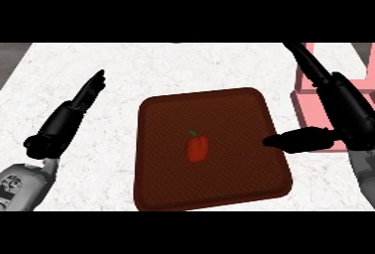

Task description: Pick the bell pepper from the tray and place it in the cardboard box

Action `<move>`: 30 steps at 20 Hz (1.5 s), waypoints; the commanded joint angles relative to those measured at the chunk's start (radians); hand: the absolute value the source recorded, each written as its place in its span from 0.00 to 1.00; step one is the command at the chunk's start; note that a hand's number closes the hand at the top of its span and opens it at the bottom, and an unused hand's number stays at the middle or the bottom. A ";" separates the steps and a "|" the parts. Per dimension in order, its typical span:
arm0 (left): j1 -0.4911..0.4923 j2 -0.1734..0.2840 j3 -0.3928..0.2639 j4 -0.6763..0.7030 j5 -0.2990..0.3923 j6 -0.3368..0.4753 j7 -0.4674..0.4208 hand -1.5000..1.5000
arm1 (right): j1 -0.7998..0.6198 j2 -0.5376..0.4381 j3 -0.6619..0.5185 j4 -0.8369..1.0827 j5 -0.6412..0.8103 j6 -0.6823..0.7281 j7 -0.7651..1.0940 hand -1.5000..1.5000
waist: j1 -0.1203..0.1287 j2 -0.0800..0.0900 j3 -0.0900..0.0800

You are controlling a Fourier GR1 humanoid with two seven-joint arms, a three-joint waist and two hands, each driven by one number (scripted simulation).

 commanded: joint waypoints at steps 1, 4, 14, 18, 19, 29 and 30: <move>-0.008 0.013 0.021 0.009 -0.007 -0.025 -0.005 0.50 | -0.071 -0.008 0.123 -0.033 0.128 0.082 0.083 0.00 | 0.003 0.001 0.001; 0.066 0.005 0.000 -0.030 -0.010 -0.038 -0.045 0.50 | -0.149 -0.046 0.149 -0.037 0.093 0.241 0.212 0.00 | 0.012 -0.002 0.000; -0.023 -0.019 0.018 0.017 -0.036 -0.046 -0.005 0.50 | -0.450 0.218 0.385 0.030 0.064 0.594 0.669 0.00 | 0.013 -0.001 0.000; 0.007 -0.035 0.030 0.043 -0.049 -0.046 -0.047 0.50 | -0.506 0.370 0.422 0.126 0.050 0.646 0.806 0.00 | 0.008 0.000 0.001; -0.008 -0.023 0.048 0.031 -0.024 -0.066 -0.017 0.50 | -0.521 0.381 0.399 0.142 0.015 0.670 0.840 0.00 | 0.005 -0.001 0.001; -0.003 -0.059 0.055 0.032 -0.071 -0.058 -0.014 0.50 | -0.487 0.558 0.466 0.296 0.084 0.609 0.919 0.00 | -0.005 -0.001 0.002; -0.004 -0.052 0.069 0.063 -0.065 -0.078 -0.039 0.50 | -0.490 0.557 0.455 0.307 0.071 0.632 0.917 0.00 | -0.007 0.000 0.002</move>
